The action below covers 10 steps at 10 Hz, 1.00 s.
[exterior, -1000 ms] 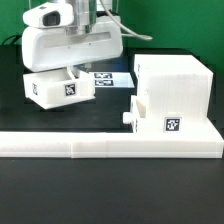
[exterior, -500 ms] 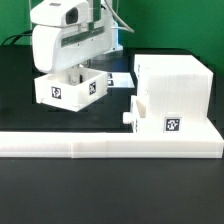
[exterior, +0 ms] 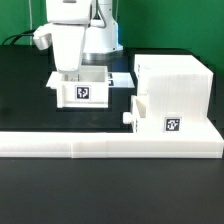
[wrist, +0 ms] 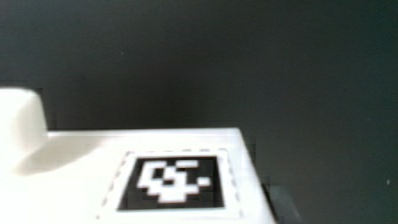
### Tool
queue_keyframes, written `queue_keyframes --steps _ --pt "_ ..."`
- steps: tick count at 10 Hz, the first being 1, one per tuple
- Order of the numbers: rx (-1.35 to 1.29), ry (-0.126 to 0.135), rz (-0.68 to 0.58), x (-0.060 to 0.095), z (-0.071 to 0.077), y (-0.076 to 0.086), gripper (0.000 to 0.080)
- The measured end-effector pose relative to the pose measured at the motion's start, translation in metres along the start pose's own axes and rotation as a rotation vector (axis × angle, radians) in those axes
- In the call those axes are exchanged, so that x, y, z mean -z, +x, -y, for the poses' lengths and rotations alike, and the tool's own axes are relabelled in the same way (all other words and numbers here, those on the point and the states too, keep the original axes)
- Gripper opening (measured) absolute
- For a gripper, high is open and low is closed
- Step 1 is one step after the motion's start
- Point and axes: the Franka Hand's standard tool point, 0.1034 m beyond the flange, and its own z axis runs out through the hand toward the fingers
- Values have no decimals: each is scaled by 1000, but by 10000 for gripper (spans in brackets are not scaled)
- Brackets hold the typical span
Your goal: Assemble drawer
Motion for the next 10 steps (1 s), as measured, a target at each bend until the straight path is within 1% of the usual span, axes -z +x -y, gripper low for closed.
queue_keyframes --steps 2,3,4,5,6,7,10 --pt "-2 4 0 0 0 0 44" --pt "1 6 1 2 -6 1 44" --pt "-7 9 1 6 -15 3 44" --pt "-20 8 1 11 -27 7 44" --pt "-36 2 -2 15 -38 12 44" --pt "-47 -5 -5 16 -44 15 44" --pt "-49 0 -5 14 -42 13 44"
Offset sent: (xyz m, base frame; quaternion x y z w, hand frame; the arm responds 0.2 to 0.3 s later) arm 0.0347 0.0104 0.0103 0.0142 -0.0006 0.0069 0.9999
